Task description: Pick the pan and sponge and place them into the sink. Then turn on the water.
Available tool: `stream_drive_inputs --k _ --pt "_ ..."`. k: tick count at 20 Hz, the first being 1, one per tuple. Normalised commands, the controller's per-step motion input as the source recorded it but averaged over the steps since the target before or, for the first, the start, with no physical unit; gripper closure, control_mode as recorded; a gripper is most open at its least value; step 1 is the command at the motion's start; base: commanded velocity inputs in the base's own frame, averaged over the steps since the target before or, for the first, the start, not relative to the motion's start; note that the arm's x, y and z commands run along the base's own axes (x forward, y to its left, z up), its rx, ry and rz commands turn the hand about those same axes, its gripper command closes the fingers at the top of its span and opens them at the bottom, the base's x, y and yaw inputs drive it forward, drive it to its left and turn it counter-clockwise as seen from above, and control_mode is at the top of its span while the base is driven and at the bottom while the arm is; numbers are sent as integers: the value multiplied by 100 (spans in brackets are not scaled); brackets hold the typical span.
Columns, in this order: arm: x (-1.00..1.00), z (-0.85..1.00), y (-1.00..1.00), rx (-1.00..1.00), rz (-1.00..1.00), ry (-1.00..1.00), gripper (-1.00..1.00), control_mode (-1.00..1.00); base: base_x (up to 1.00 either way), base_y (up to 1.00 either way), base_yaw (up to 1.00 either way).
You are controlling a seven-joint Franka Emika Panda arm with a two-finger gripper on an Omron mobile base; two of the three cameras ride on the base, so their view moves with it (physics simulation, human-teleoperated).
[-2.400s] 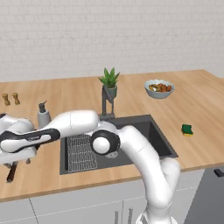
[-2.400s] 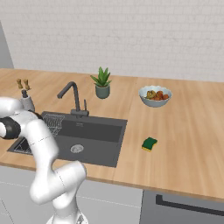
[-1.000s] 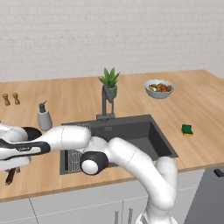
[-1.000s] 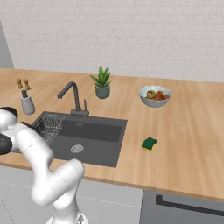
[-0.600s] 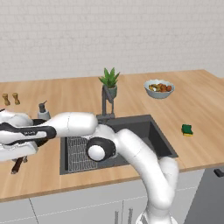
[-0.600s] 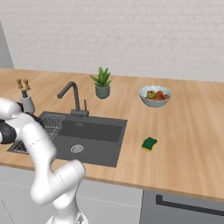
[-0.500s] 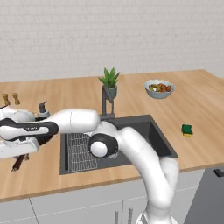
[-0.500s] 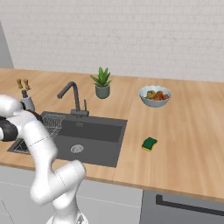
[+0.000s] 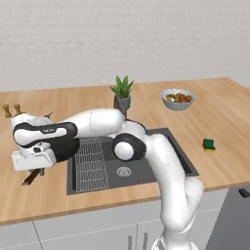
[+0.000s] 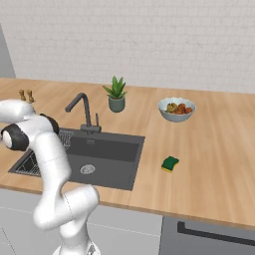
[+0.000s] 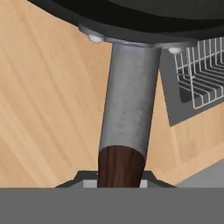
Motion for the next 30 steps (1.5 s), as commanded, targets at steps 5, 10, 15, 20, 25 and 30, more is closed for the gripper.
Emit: stream_drive_inputs --k 5,10,15,20,25,30 --pt "-13 0 -75 2 -5 0 100 -100 0 0 0" --pt "-22 0 -80 0 -15 0 100 -100 0 0 0" --pt "-21 0 -75 0 -8 0 100 -100 0 0 0" --pt "-5 0 -44 0 6 -1 100 -100 0 0 0" --pt "-18 12 -56 0 14 -3 100 -100 0 0 0" --pt "0 17 -43 0 27 -3 100 -100 0 0 0"
